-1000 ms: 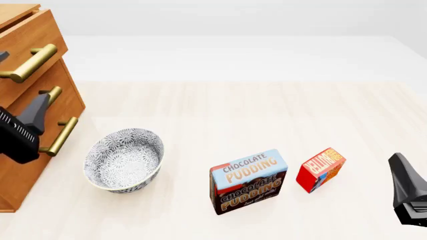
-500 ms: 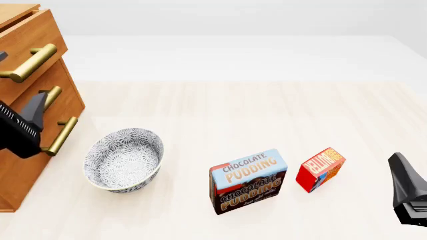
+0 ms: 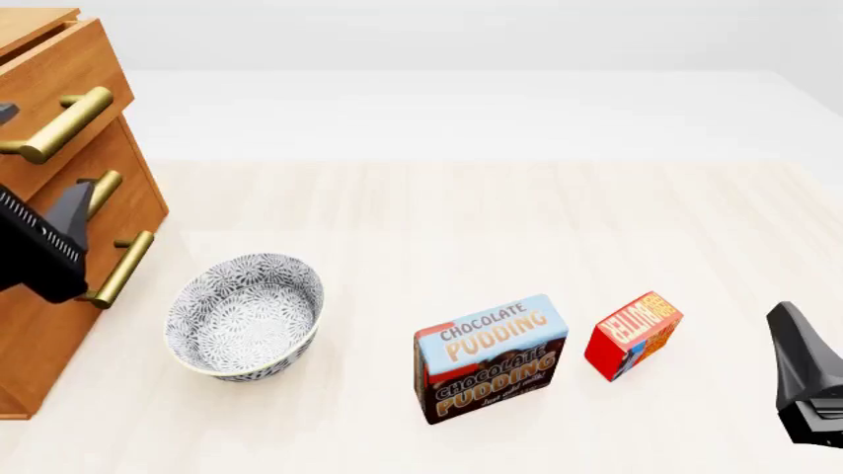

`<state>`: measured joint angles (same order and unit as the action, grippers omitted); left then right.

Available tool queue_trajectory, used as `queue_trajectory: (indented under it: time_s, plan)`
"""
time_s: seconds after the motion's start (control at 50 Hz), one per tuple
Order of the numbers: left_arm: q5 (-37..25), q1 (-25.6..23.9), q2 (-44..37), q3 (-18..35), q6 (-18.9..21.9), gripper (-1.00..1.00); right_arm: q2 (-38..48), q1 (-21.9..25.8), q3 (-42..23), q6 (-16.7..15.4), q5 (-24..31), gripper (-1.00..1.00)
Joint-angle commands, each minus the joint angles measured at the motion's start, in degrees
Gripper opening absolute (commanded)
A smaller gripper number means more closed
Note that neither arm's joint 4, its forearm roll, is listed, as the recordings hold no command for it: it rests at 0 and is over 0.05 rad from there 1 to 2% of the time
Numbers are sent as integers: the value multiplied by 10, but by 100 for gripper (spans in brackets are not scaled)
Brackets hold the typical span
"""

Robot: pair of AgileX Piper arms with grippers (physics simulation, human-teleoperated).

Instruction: Put the butter at the back in the top drawer of the cabinet and close it.

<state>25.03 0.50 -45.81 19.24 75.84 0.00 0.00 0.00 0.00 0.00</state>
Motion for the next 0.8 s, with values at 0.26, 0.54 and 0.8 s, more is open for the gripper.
queue_trajectory:
  time_s: [0.26,0.54,0.8]
  plan:
    - [23,12,-35,7,-2,100,0,0,0,0,0,100]
    - [38,19,-54,9,-1,100,0,0,0,0,0,100]
    - [51,31,-72,8,0,100,0,0,0,0,0,100]
